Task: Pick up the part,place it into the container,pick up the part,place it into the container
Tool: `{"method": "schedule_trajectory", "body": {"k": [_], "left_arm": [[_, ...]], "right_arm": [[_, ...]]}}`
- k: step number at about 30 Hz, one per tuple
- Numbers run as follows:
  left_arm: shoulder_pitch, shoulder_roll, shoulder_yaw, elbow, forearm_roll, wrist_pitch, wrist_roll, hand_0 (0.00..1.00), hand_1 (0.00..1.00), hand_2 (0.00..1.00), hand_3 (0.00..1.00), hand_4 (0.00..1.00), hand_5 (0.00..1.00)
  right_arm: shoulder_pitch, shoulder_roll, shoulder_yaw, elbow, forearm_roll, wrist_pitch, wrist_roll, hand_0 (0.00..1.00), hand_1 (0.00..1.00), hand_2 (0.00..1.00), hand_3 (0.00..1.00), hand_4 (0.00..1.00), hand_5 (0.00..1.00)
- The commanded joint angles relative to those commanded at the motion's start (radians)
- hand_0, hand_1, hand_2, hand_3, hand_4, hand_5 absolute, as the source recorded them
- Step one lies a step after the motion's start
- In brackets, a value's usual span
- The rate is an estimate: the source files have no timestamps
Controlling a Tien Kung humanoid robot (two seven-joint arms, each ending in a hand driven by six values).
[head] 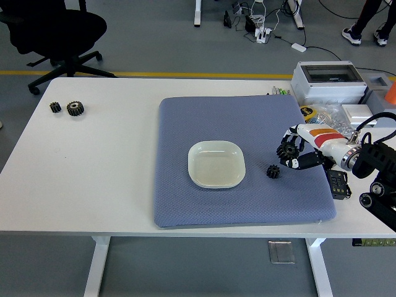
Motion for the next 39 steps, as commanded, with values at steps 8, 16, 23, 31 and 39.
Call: {"method": "schedule_trajectory", "body": {"k": [8,16,23,31,39], "left_arm": [[0.0,0.002,0.005,0.0,0.002,0.001,0.004,0.733,0.716,0.756,0.57,0.651,0.584],[-0.009,0.004,0.007,0.0,-0.003,0.003,0.002,0.733,0.715,0.756,0.57,0.652,0.585],[-0.016,0.007,0.008,0.0,-0.009,0.009,0.0,0.733,0.712,0.755,0.569,0.653,0.587],[-0.02,0.009,0.005,0.0,-0.006,0.017,0.001,0.733,0.71,0.754,0.567,0.655,0.587],[-0.022,0.011,0.003,0.0,-0.002,0.013,0.001,0.733,0.709,0.753,0.568,0.654,0.585]], "right_arm": [[0.082,0.041,-0.096,0.089,0.004,0.019,-0.012,0.13,0.384,0.469,0.488,0.69,0.303],[0.189,0.137,-0.206,0.048,0.035,0.015,0.015,0.159,0.398,0.479,0.493,0.693,0.307],[0.253,0.217,-0.278,-0.038,0.047,0.012,0.009,0.221,0.42,0.499,0.501,0.704,0.315],[0.288,0.286,-0.327,-0.149,0.043,0.028,-0.015,0.326,0.458,0.606,0.536,0.735,0.316],[0.296,0.3,-0.329,-0.19,0.026,0.077,-0.025,0.392,0.522,0.82,0.849,0.976,0.297]]}}
